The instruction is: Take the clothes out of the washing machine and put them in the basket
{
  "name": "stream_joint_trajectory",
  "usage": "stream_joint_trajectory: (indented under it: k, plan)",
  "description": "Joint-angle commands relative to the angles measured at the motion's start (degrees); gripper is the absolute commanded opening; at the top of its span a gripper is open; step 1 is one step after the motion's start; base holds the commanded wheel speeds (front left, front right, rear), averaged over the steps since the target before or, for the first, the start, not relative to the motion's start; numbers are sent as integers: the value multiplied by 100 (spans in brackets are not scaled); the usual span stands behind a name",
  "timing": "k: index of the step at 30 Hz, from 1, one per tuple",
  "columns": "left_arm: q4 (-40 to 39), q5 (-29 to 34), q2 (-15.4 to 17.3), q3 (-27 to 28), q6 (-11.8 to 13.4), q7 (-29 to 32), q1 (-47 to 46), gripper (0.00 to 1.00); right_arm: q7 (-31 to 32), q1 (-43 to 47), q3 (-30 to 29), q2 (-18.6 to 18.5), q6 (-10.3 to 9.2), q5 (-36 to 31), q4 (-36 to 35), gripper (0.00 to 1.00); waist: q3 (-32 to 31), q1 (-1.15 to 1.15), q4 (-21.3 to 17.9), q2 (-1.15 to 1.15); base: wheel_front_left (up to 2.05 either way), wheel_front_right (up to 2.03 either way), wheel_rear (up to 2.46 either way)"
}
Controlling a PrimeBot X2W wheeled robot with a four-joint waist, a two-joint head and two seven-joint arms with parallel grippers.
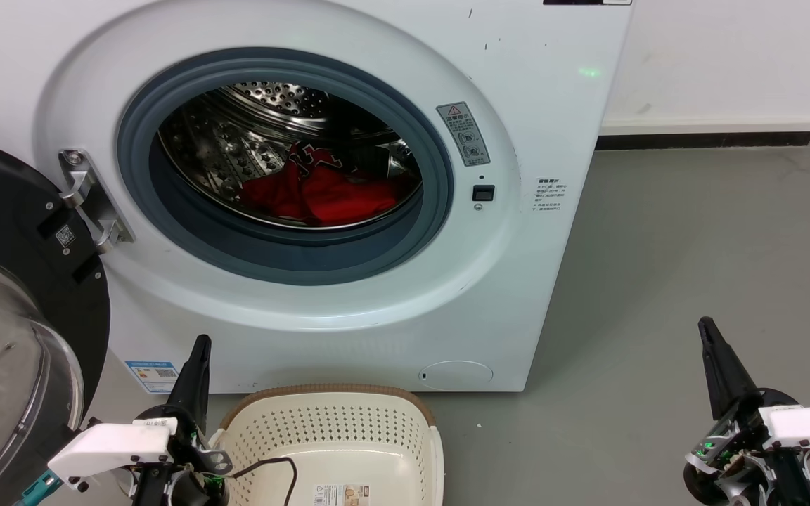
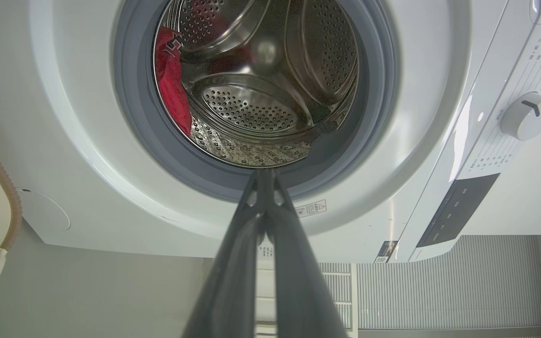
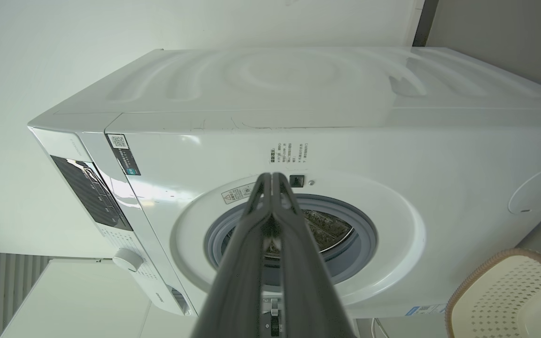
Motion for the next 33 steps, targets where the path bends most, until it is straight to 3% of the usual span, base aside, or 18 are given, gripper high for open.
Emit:
stream_joint_trajectory:
  k: [1, 23, 24, 33]
  plan:
    - [4, 9, -4, 9, -14, 6, -57, 0, 3, -71, 1, 14, -2, -26, 8, 0, 0, 0, 0, 0, 0, 0, 0]
    - [4, 9, -4, 8, -14, 6, -57, 0, 2, -71, 2, 14, -2, -26, 8, 0, 0, 0, 0, 0, 0, 0, 0]
    - [13, 1, -1, -3, 0, -4, 10, 100, -3, 9, 2, 0, 0, 1, 13, 100, 0, 0, 0, 0, 0, 0, 0]
    - [-109, 316, -14, -15, 1, -217, 147, 100, -215, 152, 16, 5, -1, -308, 16, 100, 5, 0, 4, 0, 0, 0, 0]
